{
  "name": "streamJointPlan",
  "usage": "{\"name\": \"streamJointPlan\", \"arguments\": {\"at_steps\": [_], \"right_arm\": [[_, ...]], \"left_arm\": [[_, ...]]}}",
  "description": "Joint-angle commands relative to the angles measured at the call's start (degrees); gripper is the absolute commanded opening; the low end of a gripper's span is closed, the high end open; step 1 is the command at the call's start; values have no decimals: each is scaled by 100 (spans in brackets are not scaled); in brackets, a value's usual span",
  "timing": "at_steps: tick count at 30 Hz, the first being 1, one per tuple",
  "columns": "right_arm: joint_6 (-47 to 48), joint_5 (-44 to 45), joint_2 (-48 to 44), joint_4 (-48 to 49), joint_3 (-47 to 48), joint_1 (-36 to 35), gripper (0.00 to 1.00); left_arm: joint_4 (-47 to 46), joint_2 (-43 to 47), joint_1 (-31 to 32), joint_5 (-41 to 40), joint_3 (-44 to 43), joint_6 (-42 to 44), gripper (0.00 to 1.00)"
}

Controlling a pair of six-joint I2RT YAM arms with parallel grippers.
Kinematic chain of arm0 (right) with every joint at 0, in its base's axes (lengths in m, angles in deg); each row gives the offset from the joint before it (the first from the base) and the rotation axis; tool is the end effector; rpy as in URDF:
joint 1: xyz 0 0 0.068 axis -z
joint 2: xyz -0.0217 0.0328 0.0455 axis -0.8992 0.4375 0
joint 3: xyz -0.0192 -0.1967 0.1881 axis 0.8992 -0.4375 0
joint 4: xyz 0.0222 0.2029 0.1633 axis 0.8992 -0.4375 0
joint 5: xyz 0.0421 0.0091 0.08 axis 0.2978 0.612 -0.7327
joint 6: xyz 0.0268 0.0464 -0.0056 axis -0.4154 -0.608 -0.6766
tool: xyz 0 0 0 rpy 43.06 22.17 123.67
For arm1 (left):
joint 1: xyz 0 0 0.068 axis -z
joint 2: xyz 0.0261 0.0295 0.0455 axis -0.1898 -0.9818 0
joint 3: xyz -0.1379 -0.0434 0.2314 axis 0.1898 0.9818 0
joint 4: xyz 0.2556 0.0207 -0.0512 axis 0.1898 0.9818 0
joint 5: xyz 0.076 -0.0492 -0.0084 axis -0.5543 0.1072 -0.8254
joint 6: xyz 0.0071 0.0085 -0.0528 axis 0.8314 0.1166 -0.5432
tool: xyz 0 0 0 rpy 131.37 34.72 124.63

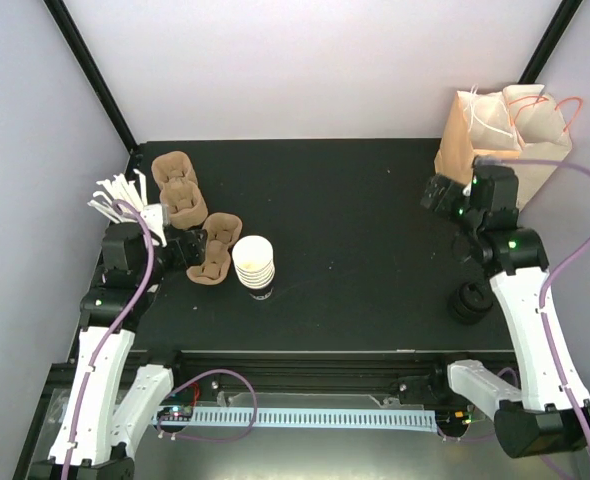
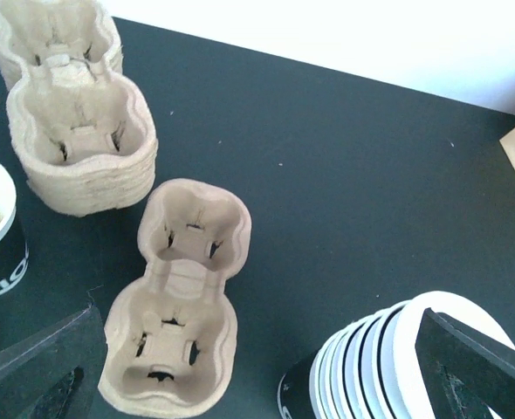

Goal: Pack the takeout coffee

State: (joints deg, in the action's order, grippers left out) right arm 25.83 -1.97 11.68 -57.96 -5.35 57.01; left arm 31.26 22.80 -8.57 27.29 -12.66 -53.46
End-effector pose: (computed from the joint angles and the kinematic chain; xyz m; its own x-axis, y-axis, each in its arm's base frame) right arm 0.1997 0.0221 0.3770 -0.4954 0.4049 -0.7685 0.1909 0.9138 0.3585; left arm 0.1377 -0.0127 0.3243 -0.5422 -0.2599 -0.7990 0.0589 0.9368 -0.3447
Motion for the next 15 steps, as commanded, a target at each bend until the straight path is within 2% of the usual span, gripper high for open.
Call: {"name": "streamJointPlan", "arguments": {"at_steps": [1,9,15], "right_arm": [[-114,983,629,-364,1058,49,100],[392,726,2700,-1328,3614,551,100],[802,1519,4142,-1736,4828,568,100]], "left_arm": [[-354,-165,33,245,-221,353,99],[-604,-84,34,395,297,430,99],[-612,-151,35,546,338,436,99]]}}
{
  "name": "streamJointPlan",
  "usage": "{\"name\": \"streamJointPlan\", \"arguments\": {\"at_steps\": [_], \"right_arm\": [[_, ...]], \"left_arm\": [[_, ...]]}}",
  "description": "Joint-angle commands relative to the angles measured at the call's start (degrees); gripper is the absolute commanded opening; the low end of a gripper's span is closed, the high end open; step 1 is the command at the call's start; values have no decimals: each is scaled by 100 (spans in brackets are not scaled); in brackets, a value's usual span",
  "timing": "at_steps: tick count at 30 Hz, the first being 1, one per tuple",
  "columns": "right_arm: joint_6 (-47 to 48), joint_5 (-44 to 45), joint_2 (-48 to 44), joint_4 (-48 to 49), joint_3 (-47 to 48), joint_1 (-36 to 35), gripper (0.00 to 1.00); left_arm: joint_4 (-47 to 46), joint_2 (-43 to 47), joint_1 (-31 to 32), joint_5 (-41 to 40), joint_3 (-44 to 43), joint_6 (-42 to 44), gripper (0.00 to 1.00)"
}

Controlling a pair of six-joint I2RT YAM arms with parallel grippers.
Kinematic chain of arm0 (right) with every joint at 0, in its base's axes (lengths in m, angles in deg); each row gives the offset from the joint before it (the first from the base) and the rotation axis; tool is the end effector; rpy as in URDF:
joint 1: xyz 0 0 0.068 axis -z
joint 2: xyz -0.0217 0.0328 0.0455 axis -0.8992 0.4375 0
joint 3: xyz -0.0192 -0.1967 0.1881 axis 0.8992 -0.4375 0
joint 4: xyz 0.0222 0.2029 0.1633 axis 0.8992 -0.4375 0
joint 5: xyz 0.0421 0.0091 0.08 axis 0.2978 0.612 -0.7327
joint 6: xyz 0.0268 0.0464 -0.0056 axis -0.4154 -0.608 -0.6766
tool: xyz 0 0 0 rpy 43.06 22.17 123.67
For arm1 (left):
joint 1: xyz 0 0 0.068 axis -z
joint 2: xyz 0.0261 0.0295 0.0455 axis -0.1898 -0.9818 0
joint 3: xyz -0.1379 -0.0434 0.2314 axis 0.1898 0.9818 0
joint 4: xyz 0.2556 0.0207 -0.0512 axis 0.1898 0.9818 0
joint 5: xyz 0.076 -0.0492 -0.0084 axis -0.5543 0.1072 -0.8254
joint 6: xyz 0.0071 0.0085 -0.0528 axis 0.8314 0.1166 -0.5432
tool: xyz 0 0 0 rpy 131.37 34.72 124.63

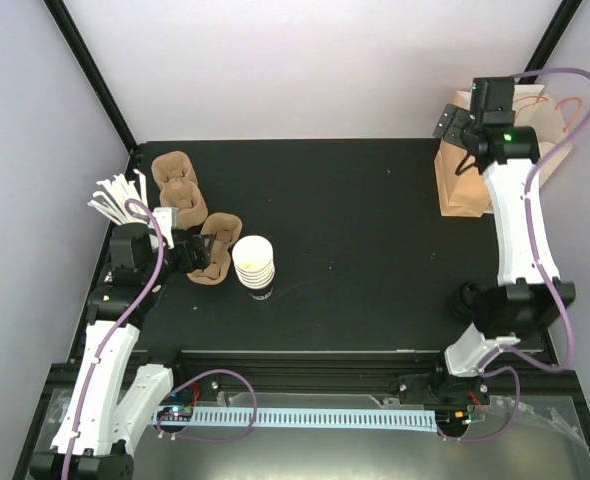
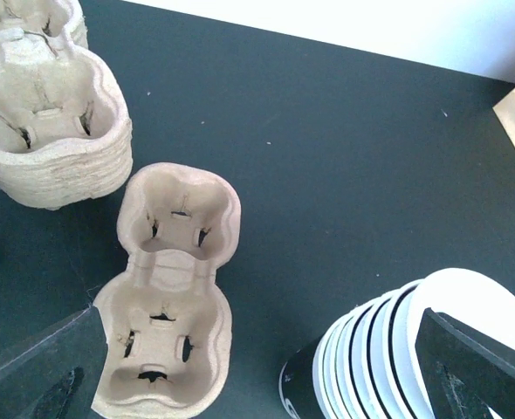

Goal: Pack the takeout coffee

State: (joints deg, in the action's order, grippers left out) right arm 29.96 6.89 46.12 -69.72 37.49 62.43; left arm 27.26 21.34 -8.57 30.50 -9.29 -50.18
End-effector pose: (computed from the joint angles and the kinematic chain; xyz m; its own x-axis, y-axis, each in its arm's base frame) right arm 0.3302 0.0014 0.4471 -0.4694 0.3754 -0.7992 0.3747 0.9043 0.2047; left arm 0.1484 -0.0151 0.3086 -0.5605 -0.2020 -0.8032 0.1305 0.9362 -0.3265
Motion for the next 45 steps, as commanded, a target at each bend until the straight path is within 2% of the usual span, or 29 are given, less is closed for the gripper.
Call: {"name": "streamJointPlan", "arguments": {"at_steps": [1,8,14,20,26,31,33,45], "right_arm": [[463,670,924,-624,727,55,100],[784,322,2437,-1268,2335,425,95],[1175,621,2993,-1196,2622,436,83],[1294,694,3458,-1387,3044,423,51],[1466,790,3394,-1422,2916,220,20],[1618,864,3075,-1438,2798,-110,5],[1579,727,2883,-1503,2698,-239,2],[1252,324,1424,-1674,1260,-1619,1]], "left_arm": [[-210,-21,32,248,12,111,99],[-218,-76,34,245,21,121,99],[-197,-99,35,210,7,128,99],[-182,-125,35,234,-12,139,99],[-184,-104,35,219,-9,146,99],[-172,-73,30,226,-10,143,99],[-177,-56,34,224,-12,141,99],[-234,15,35,322,21,137,99]]}}
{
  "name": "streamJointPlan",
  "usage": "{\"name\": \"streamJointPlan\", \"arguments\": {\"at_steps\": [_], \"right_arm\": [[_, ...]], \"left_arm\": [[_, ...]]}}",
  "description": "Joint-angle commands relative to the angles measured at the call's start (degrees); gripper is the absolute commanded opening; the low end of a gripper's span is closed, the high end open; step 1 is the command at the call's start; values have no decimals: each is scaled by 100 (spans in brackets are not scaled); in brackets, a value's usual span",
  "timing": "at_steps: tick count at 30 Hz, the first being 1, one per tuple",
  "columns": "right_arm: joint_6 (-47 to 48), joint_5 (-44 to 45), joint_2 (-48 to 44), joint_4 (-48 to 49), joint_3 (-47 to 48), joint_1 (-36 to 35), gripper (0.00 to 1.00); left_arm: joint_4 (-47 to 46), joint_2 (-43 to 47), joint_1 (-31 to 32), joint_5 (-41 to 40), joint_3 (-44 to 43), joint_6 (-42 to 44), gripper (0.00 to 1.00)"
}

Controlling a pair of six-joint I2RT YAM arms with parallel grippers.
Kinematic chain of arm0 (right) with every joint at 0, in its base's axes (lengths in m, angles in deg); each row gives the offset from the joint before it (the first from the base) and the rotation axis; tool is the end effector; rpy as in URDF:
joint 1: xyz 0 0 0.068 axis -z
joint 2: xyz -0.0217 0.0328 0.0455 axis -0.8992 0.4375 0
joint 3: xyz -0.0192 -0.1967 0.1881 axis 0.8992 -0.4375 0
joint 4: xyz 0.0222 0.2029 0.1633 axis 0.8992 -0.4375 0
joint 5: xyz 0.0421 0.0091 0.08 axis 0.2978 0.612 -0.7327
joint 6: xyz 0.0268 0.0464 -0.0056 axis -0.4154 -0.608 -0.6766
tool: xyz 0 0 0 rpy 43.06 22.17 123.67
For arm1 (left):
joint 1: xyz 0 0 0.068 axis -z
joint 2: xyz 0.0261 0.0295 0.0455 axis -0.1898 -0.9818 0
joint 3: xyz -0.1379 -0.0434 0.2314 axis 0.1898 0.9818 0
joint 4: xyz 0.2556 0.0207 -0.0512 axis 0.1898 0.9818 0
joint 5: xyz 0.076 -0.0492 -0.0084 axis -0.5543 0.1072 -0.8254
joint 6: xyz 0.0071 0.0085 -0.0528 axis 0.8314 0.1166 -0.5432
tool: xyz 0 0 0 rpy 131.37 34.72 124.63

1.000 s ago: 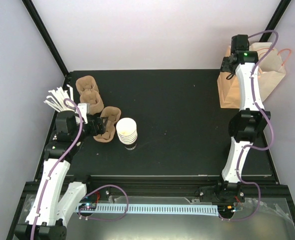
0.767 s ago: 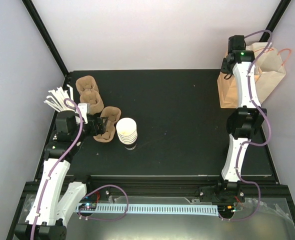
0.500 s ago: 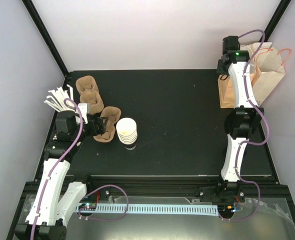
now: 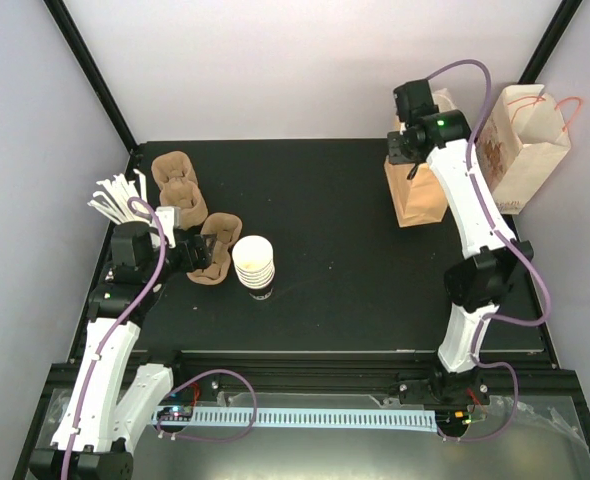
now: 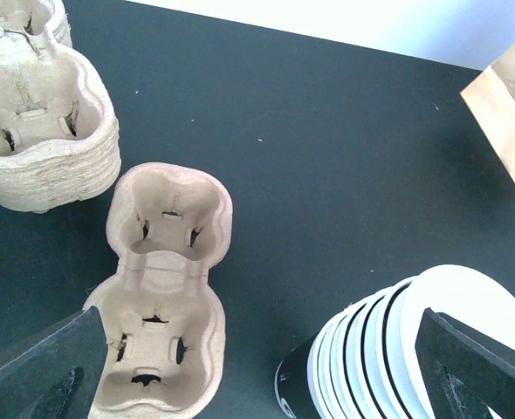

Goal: Pack the takeout coffee

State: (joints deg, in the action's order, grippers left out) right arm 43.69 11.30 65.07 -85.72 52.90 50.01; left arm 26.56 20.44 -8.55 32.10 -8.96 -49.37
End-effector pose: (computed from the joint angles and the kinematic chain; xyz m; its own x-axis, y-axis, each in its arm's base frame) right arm 0.3874 0.0859 0.3916 -0.7941 -0.0317 -0.6070 0.0715 0.9869 -0.1450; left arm 0.1520 -0.0162 0.3059 -0.5710 -0.1864 -0.7995 0.1579 0.9308 -0.3297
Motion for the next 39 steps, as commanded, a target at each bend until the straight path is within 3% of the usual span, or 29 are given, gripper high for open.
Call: {"name": "streamJointPlan", "arguments": {"at_steps": [1,16,20,22,24,28,39], "right_arm": [[-135,-98,-594,-83,-385,-504,1],[-375,-1130,-2287,-259,-1893,-1992,5],[-526,-867,-2428,-337,-2348,-2112,9],[-574,-598,-2426,-423,-2484,-2143,16],[-571,-485,-2448,-452,-2608,-2194,33],[-566,-604,-2691,-421,-2721,-2326,54],[-538,-1236,-3408,-963,-2195,-2650,65]], "left_arm": [[-167,105,32,171,-9,52,99],[-206,215,32,255,24,54,99],[-207,235,33,260,33,49,99],[-209,224,24,260,34,34,99],[-203,211,28,259,37,27,99],[-180,193,41,259,20,18,99],[862,203,38,501,-769,-405,99]]}}
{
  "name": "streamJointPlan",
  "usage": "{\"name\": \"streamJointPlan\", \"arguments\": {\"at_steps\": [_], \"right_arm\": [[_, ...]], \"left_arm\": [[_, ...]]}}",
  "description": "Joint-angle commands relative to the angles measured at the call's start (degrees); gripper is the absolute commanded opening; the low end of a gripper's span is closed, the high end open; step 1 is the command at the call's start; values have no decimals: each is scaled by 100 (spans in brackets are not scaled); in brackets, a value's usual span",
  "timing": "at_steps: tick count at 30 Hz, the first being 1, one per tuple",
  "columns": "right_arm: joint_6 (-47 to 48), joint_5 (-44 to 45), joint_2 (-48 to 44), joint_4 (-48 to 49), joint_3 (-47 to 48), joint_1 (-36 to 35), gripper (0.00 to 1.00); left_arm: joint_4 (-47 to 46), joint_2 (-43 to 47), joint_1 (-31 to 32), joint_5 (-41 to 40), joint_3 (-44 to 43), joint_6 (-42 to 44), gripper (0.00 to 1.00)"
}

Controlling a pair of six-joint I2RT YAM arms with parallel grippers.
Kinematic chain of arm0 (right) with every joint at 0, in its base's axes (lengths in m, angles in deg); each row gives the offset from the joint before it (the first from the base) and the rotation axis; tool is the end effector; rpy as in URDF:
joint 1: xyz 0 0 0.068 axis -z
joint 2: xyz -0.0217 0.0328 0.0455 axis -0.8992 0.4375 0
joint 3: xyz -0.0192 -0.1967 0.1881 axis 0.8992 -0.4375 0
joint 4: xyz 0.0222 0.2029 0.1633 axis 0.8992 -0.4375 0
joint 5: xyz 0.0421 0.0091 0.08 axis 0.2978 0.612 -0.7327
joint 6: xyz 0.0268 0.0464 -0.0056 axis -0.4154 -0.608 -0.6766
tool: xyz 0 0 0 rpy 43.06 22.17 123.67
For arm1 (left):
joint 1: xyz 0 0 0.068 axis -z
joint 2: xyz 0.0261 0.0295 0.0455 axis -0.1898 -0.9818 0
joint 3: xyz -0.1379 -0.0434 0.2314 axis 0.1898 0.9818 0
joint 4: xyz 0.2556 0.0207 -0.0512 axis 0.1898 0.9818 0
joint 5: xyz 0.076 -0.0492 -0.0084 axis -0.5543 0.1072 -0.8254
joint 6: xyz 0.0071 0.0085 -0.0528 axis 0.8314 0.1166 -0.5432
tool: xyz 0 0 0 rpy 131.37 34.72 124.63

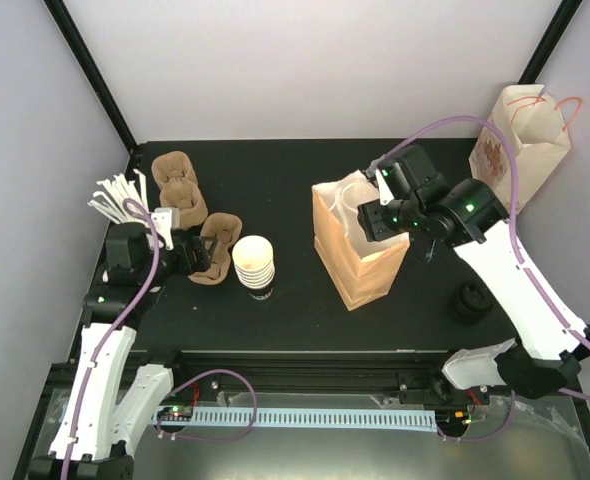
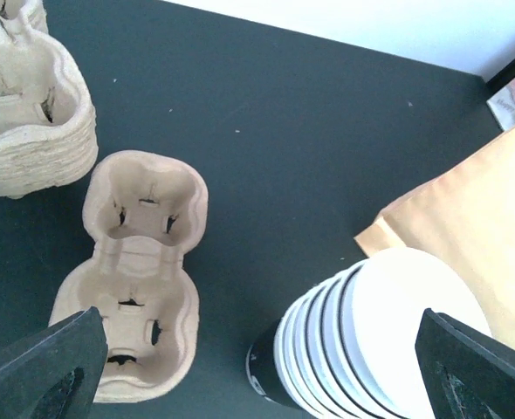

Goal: Pack the takeout coffee

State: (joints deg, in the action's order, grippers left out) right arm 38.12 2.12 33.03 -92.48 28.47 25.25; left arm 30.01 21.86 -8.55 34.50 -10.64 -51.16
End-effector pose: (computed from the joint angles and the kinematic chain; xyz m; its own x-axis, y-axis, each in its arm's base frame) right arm 0.1868 0.1437 0.4313 -0.7559 -0.2717 -0.5957 -0.3674 0.9291 0.0423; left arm 0.1425 -0.0173 0.3135 -0.5888 -0.2117 -0.7801 0.1701 0.9110 -0.3756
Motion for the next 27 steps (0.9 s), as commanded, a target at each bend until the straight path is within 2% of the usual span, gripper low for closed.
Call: {"name": "streamJointPlan", "arguments": {"at_steps": [1,3,6,11,14,19,23,27], "right_arm": [[23,-426,-234,-306,305,-212,65],[18,-699,-303,-302,390,-313,66],[22,-1004,-296,-286,570,-721,75],[-296,-666,-199,103,726,-1938,77],[-530,-373,-188,552,383,-2600,77],[-999,312,-496,2012,-1300,-3427,82],[-1448,705,-769,3699,-2927,-3867,83],[-1531,1277,-782,4786,-3926,-4228,83]], "left_arm": [[635,79,35,280,-720,-253,99],[880,125,42,292,-959,-299,99],[1179,208,41,355,-1285,-463,99],[1430,399,40,695,-1544,-810,99],[1530,511,40,840,-1478,-962,99],[1471,829,36,947,-864,-1220,99],[1260,1085,40,1132,-253,-1479,99],[1081,1154,40,1119,91,-1529,99]]}}
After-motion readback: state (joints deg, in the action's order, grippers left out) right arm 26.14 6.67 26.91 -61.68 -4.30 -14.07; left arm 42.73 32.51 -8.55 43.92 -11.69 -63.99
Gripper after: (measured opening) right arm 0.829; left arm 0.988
